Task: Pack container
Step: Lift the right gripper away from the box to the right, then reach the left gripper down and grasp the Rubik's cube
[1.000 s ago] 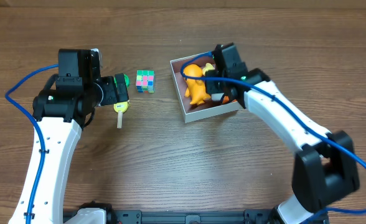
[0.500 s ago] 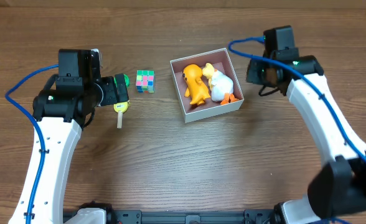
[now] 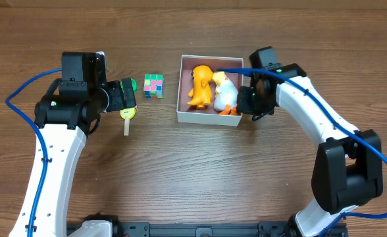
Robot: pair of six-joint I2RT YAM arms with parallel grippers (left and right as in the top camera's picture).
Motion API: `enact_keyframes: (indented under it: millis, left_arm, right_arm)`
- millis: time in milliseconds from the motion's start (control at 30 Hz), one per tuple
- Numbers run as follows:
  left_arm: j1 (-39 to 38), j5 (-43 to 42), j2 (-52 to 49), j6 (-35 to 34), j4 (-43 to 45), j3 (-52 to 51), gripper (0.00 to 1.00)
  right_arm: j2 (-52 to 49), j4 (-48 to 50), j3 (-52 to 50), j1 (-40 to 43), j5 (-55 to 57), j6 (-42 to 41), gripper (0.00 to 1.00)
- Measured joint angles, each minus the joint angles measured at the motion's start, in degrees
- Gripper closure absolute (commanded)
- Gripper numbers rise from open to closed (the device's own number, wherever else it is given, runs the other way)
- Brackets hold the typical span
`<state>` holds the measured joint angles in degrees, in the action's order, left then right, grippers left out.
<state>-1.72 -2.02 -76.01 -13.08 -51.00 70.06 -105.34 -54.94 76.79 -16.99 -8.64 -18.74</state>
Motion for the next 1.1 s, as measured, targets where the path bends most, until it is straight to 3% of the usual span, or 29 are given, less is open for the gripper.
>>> enact_keyframes:
  millis: [33, 67, 100, 200, 233, 300, 500, 700, 867, 900, 1067, 1100]
  left_arm:
    - [0.00, -0.22, 0.00, 0.00, 0.00, 0.00, 0.00]
    - [0.00, -0.66, 0.00, 0.00, 0.00, 0.00, 0.00]
    - [0.00, -1.22, 0.00, 0.02, 0.00, 0.00, 0.00]
    - [0.00, -3.65, 0.00, 2.36, 0.74, 0.00, 0.00]
    - [0.00, -4.31, 0.00, 3.28, 1.16, 0.02, 0.00]
    - [0.00, -5.35, -0.20, 5.16, 1.36, 0.33, 0.00]
    - [0.00, -6.16, -10.45, 8.61, -8.68, 15.17, 0.00]
    - [-1.51, -6.01, -29.81, 13.99, -16.63, 33.86, 0.00]
    - [-6.64, -2.54, -36.96, 17.81, -16.83, 35.32, 0.00]
    - [-7.85, -1.36, -38.38, 18.14, -16.94, 35.32, 0.04]
    - [-9.94, 3.13, -42.80, 18.03, -17.16, 35.32, 0.44]
    - [-9.90, 3.43, -43.06, 17.68, -17.16, 35.32, 0.48]
  right_arm:
    - [0.00, 0.31, 0.00, -0.37, 0.68, -0.90, 0.96]
    - [0.00, 0.63, 0.00, -0.39, 1.51, -1.77, 0.89]
    - [0.00, 0.96, 0.00, -0.28, 2.16, -2.43, 0.72]
    - [0.00, 1.73, 0.00, 0.61, 3.54, -3.63, 0.46]
    - [0.04, 1.79, 0.00, 0.92, 3.80, -4.00, 0.25]
    - [0.44, 2.19, 0.00, 1.49, 4.28, -4.83, 0.02]
    - [8.24, 2.14, -0.02, 1.99, 4.61, -5.07, 0.00]
    - [20.37, -0.33, 0.02, 5.64, 4.46, -6.25, 0.00]
    - [22.25, -4.17, 0.02, 13.49, 3.02, -7.67, 0.00]
    - [22.25, -5.25, 0.02, 14.93, 2.54, -7.76, 0.00]
    - [22.23, -8.15, 0.00, 16.22, 0.98, -6.49, 0.00]
    - [22.23, -8.15, 0.00, 16.22, 0.94, -6.27, 0.00]
